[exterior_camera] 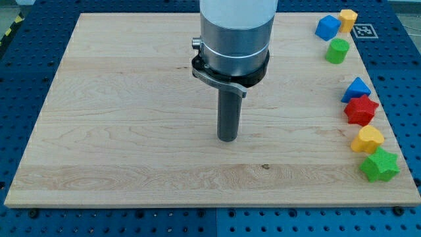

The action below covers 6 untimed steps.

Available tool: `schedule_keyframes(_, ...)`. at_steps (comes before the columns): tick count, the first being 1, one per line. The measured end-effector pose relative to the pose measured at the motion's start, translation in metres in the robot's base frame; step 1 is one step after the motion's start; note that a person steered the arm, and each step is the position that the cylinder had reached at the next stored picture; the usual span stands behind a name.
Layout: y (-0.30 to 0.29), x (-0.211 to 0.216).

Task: Move the red circle to the left of the green circle

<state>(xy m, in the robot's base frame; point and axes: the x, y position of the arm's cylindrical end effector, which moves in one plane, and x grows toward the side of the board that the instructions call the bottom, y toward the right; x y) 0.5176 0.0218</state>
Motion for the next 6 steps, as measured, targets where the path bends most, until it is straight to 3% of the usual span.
schedule_keyframes(2, 0.024, -0.038)
schedule_keyframes(5, 0.029, -0.141)
schedule_keyframes(6, 0.029, -0.153)
